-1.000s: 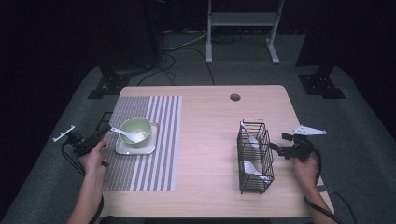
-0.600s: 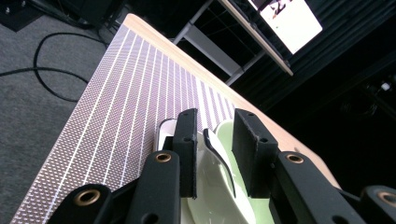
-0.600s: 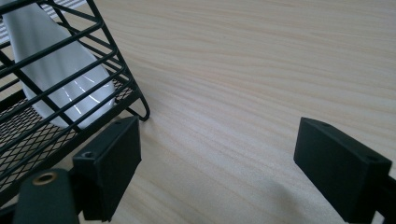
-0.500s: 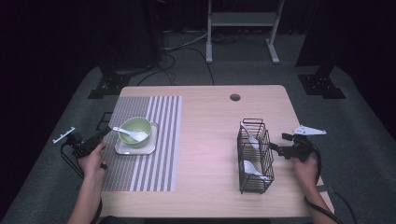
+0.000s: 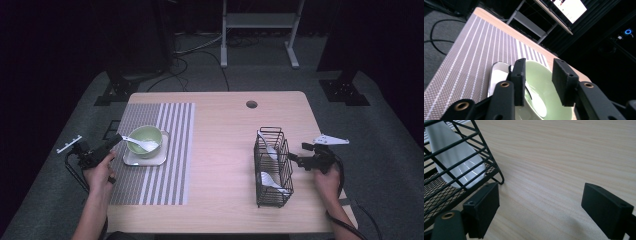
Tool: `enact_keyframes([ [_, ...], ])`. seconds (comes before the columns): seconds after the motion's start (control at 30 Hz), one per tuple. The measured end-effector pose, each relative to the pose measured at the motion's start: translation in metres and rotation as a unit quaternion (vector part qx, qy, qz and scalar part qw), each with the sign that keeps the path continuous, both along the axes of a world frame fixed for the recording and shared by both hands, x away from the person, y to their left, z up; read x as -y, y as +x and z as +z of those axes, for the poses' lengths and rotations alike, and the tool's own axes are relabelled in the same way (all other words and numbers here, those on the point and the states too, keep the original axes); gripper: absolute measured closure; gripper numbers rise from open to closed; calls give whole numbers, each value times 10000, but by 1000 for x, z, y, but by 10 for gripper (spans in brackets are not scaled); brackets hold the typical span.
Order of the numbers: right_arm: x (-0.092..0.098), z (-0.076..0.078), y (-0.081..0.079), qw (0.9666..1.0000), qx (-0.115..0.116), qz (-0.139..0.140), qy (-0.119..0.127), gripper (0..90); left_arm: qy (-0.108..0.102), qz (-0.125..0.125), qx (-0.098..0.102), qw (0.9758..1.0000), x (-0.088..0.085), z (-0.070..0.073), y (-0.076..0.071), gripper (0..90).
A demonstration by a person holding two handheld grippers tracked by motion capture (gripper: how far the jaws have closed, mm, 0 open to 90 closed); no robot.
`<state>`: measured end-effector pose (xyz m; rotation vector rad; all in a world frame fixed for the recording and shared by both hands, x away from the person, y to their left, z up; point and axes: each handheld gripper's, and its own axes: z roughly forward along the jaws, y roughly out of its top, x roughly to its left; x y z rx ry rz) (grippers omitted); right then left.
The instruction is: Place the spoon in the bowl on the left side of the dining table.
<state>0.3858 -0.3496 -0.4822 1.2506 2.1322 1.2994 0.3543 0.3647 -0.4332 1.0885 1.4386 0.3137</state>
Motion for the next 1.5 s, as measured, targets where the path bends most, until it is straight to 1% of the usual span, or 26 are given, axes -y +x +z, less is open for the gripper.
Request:
enact_keyframes([
  [0.13,0,0,0,10000,-3,-4,5,137,32,-77,-18,10000,3,0,-1,587],
  [0.27,0,0,0,10000,0,0,0,137,57,-164,-20,9998,6,2,-1,529],
  [0.43,0,0,0,10000,-2,-5,6,137,114,-206,-38,9997,9,4,-2,464],
  [0.47,0,0,0,10000,-3,-5,5,137,170,-215,-54,9996,10,5,-3,449],
  [0.53,0,0,0,10000,-3,-5,10,137,208,-243,-66,9995,11,6,-4,429],
  [0.63,0,0,0,10000,-7,-7,13,137,276,-208,-86,9994,15,8,-5,382],
  [0.7,0,0,0,10000,-5,-9,15,137,412,-228,-45,9989,18,10,-7,370],
  [0.8,0,0,0,10000,-5,-8,16,137,527,-279,-28,9982,24,15,-9,325],
  [0.87,0,0,0,10000,-2,-6,15,137,649,-348,2,9973,30,19,-11,302],
  [0.93,0,0,0,10000,-4,-5,20,137,635,-353,19,9974,31,20,-11,295],
  [1.03,0,0,0,10000,0,-2,20,137,698,-401,34,9967,35,22,-13,283],
  [1.1,0,0,0,10000,6,0,19,137,691,-443,33,9966,37,22,-13,273],
  [1.2,0,0,0,10000,7,0,21,137,774,-536,23,9956,41,22,-13,259],
  [1.23,0,0,0,10000,8,1,19,137,755,-549,38,9956,42,22,-13,259],
  [1.3,0,0,0,10000,-1,-2,22,137,830,-561,37,9950,45,23,-14,243],
  [1.37,0,0,0,10000,0,-4,23,137,869,-548,90,9947,47,24,-15,242],
  [1.47,0,0,0,10000,9,2,19,137,905,-569,117,9942,51,25,-17,220],
  [1.5,0,0,0,10000,8,1,20,137,891,-575,140,9943,52,26,-18,219],
])
